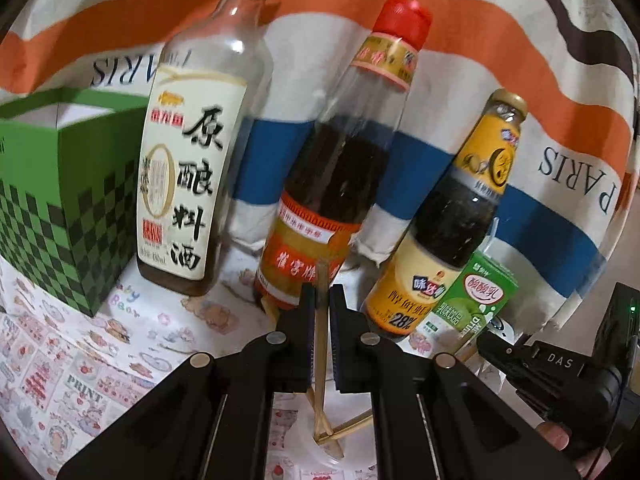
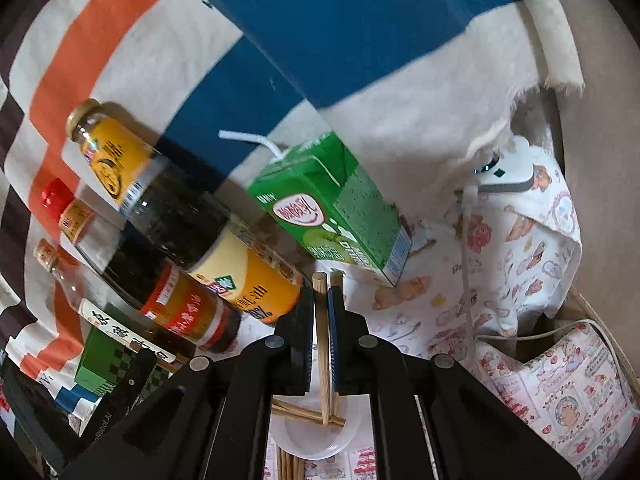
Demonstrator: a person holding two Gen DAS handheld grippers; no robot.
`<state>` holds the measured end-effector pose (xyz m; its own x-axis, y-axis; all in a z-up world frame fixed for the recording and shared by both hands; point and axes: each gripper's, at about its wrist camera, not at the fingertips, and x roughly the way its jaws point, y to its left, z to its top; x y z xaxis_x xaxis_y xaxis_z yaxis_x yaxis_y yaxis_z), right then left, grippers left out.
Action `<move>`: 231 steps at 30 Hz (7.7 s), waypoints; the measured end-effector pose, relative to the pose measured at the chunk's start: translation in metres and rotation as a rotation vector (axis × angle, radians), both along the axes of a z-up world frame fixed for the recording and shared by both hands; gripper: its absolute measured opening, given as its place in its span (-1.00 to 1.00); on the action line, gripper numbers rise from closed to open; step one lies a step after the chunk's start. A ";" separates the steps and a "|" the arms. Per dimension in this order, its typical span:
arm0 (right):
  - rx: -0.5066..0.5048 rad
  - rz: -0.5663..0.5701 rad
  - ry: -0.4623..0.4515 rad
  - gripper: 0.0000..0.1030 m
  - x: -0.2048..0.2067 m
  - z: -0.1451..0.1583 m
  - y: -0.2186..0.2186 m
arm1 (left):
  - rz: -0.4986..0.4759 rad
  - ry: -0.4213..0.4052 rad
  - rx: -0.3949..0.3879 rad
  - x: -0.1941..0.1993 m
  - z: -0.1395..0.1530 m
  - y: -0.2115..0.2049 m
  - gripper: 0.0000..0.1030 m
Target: Organize utensils
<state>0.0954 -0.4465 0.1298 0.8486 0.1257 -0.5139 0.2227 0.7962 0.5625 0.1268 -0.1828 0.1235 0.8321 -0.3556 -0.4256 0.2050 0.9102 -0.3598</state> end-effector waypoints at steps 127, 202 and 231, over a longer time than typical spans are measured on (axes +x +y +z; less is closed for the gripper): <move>-0.520 0.475 0.529 -0.94 -0.012 -0.163 0.222 | 0.210 0.110 0.391 -0.093 -0.091 0.161 0.86; 0.010 0.301 -0.219 -0.96 -0.077 -0.070 0.072 | -0.102 0.422 0.452 0.048 -0.119 0.005 -0.87; 0.176 0.084 -0.423 -0.96 -0.079 -0.054 0.006 | -0.070 -0.188 0.121 -0.076 0.089 0.004 -0.88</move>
